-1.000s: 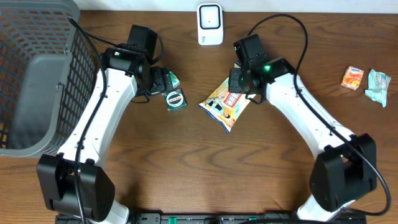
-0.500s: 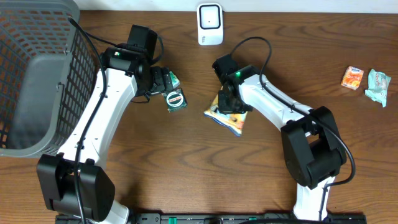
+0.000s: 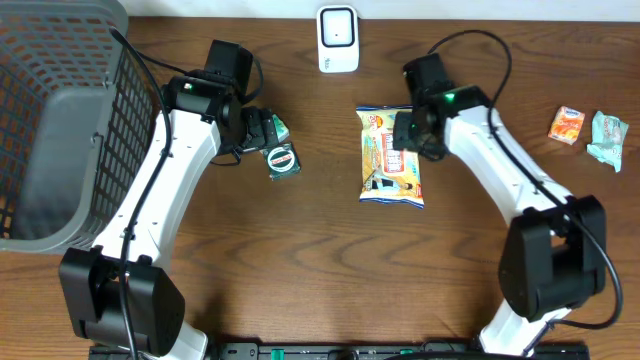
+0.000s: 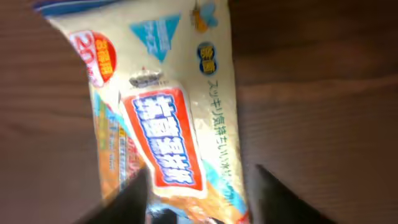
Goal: Scan the item barcode
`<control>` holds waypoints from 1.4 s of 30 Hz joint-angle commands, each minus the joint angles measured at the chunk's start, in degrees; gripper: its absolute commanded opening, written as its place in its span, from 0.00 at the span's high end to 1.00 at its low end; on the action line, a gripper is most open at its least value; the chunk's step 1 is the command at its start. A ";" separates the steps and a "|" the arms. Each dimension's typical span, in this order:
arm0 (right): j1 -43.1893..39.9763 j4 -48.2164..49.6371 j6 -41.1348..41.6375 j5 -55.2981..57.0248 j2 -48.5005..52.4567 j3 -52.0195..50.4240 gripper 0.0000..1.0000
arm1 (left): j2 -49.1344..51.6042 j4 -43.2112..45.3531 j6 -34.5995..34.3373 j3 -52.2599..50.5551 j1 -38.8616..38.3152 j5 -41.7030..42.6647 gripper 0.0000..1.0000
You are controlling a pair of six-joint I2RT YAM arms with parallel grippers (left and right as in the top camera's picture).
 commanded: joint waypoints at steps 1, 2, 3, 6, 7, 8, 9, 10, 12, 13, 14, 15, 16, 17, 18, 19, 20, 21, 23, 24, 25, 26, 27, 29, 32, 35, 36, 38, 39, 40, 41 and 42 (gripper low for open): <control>-2.51 2.03 -4.35 -5.73 0.66 0.35 0.34 | -0.02 -0.15 0.31 0.48 0.15 -0.66 0.02; -3.26 2.93 -6.40 -7.87 1.11 0.35 0.31 | -0.02 -0.15 0.31 0.48 0.15 -0.66 0.02; -4.20 3.65 -9.33 -10.84 1.73 0.35 0.25 | -0.02 -0.15 0.31 0.48 0.15 -0.66 0.02; -6.58 4.28 -13.31 -14.91 3.23 0.35 0.11 | -0.02 -0.15 0.31 0.48 0.15 -0.66 0.02; -7.52 4.31 -13.79 -15.39 3.93 0.35 0.05 | -0.02 -0.15 0.31 0.48 0.15 -0.66 0.02; -8.17 4.35 -13.97 -15.82 4.42 0.35 0.03 | -0.02 -0.15 0.31 0.48 0.15 -0.66 0.02; -9.55 4.72 -15.26 -18.23 5.60 0.35 0.01 | -0.02 -0.15 0.31 0.48 0.15 -0.66 0.02; -10.49 5.11 -16.65 -21.00 6.49 0.35 0.01 | -0.02 -0.15 0.31 0.48 0.15 -0.66 0.02; -12.24 5.66 -19.96 -27.76 7.98 0.35 0.01 | -0.02 -0.15 0.31 0.48 0.15 -0.66 0.02; -13.14 5.73 -21.35 -31.23 8.85 0.35 0.01 | -0.02 -0.15 0.31 0.48 0.15 -0.66 0.02; -14.05 5.70 -22.27 -34.25 9.70 0.35 0.01 | -0.02 -0.15 0.31 0.48 0.15 -0.66 0.02; -14.75 5.68 -22.60 -36.28 10.51 0.35 0.01 | -0.02 -0.15 0.31 0.48 0.15 -0.66 0.03; -15.47 5.66 -22.86 -38.01 11.50 0.35 0.01 | -0.02 -0.15 0.31 0.48 0.15 -0.66 0.02; -16.04 5.66 -22.97 -39.12 12.50 0.35 0.01 | -0.02 -0.15 0.31 0.48 0.15 -0.66 0.02; -16.44 5.70 -22.97 -39.67 13.42 0.35 0.01 | -0.02 -0.15 0.31 0.48 0.15 -0.66 0.02; -16.74 5.73 -23.04 -40.17 14.36 0.35 0.01 | -0.02 -0.15 0.31 0.48 0.15 -0.66 0.02; -16.94 5.73 -23.54 -40.89 15.52 0.35 0.01 | -0.02 -0.15 0.31 0.48 0.15 -0.66 0.02; -16.96 5.68 -24.17 -42.05 16.50 0.35 0.02 | -0.02 -0.15 0.31 0.48 0.15 -0.66 0.02; -16.79 5.70 -26.18 -46.03 18.60 0.35 0.03 | -0.02 -0.15 0.31 0.48 0.15 -0.66 0.02; -16.65 5.70 -26.93 -47.50 19.45 0.35 0.03 | -0.02 -0.15 0.31 0.48 0.15 -0.66 0.02; -16.44 5.73 -27.28 -48.22 20.41 0.35 0.04 | -0.02 -0.15 0.31 0.48 0.15 -0.66 0.02; -16.24 5.73 -27.26 -48.11 21.16 0.33 0.06 | -0.02 -0.15 0.31 0.48 0.15 -0.66 0.02; -16.00 5.73 -27.26 -47.76 22.12 0.35 0.10 | -0.02 -0.15 0.31 0.48 0.15 -0.66 0.02; -15.61 5.73 -27.23 -47.71 23.50 0.35 0.18 | -0.02 -0.15 0.31 0.48 0.15 -0.66 0.02; -14.23 6.10 -27.23 -47.69 25.75 0.35 0.43 | -0.02 -0.15 0.31 0.48 0.15 -0.66 0.02; -13.33 6.86 -27.19 -46.18 26.64 0.35 0.79 | -0.02 -0.15 0.31 0.48 0.15 -0.66 0.02; -13.22 7.06 -27.06 -46.05 26.64 0.35 0.92 | -0.02 -0.15 0.31 0.48 0.15 -0.66 0.02; -13.25 7.67 -25.40 -46.29 26.62 0.35 0.99 | -0.02 -0.15 0.31 0.48 0.15 -0.66 0.02; -13.38 8.22 -24.76 -47.06 26.62 0.37 0.99 | -0.02 -0.15 0.31 0.48 0.15 -0.66 0.02; -13.53 8.63 -24.72 -48.24 26.51 0.37 0.99 | -0.02 -0.15 0.31 0.48 0.15 -0.66 0.02; -13.75 9.03 -24.63 -49.57 26.40 0.37 0.99 | -0.02 -0.15 0.31 0.48 0.15 -0.66 0.03; -14.08 9.29 -24.63 -51.56 26.01 0.37 0.99 | -0.02 -0.15 0.31 0.48 0.15 -0.66 0.02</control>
